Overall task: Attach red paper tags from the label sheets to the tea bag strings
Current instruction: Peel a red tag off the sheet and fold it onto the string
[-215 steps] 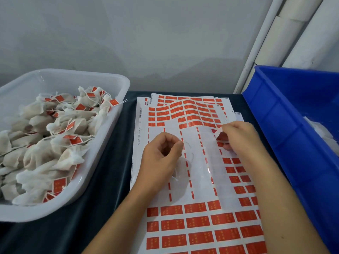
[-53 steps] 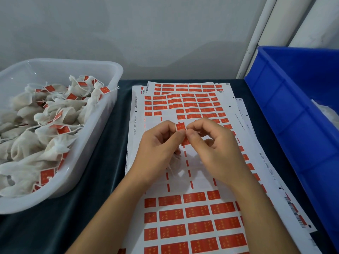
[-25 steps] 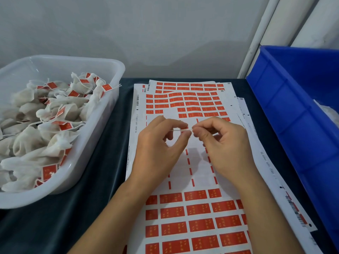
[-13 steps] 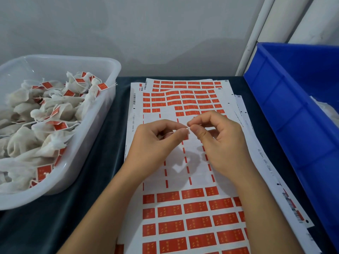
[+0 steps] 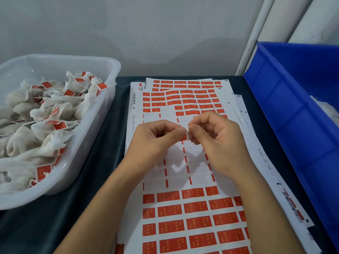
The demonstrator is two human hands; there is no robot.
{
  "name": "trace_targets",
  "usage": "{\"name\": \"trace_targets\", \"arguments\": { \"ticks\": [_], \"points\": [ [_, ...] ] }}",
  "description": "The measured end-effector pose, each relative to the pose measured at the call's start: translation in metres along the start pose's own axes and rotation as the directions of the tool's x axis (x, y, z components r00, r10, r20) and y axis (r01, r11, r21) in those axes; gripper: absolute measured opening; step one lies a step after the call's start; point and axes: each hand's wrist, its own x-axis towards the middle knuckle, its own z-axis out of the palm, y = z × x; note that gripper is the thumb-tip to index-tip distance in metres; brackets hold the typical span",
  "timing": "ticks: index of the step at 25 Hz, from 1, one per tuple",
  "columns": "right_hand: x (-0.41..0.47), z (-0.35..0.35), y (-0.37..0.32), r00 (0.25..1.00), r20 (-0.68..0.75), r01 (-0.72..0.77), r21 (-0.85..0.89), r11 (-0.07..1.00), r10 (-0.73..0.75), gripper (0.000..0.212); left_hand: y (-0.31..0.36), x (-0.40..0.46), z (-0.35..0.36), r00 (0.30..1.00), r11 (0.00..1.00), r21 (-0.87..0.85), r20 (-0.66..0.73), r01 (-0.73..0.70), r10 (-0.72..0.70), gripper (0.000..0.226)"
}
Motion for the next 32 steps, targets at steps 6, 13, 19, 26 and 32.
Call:
{"name": "trace_targets", "arguments": {
  "ticks": [6, 13, 19, 26, 32],
  "points": [
    [0.0003, 0.001, -0.0011, 1.0, 0.006, -0.01, 0.011, 1.0, 0.01, 0.013, -0.0002, 0.0, 0.0006, 1.0, 1.0, 0.018, -0.005, 0.017, -0.017, 0.012],
    [0.0, 0.0014, -0.0015, 1.0, 0.008, -0.012, 0.013, 1.0, 0.012, 0.016, -0.0008, 0.0002, 0.0006, 1.0, 0.999, 0.036, -0.001, 0.019, -0.019, 0.011],
    [-0.0005, 0.0009, -0.0012, 1.0, 0.009, -0.016, 0.017, 1.0, 0.016, 0.015, -0.0013, 0.0008, 0.0005, 1.0, 0.999, 0.047, -0.003, 0.026, -0.026, 0.011],
    [-0.0011, -0.001, 0.0006, 0.999, 0.04, -0.029, 0.044, 0.999, 0.027, 0.007, -0.0002, -0.0001, -0.0007, 0.999, 0.999, 0.041, 0.021, 0.031, -0.031, 0.011],
    [-0.0016, -0.0014, 0.001, 0.994, 0.102, -0.032, 0.062, 0.998, 0.025, 0.017, -0.0009, -0.0002, -0.0009, 1.0, 0.998, 0.056, 0.014, 0.009, -0.01, 0.012]
  ]
}}
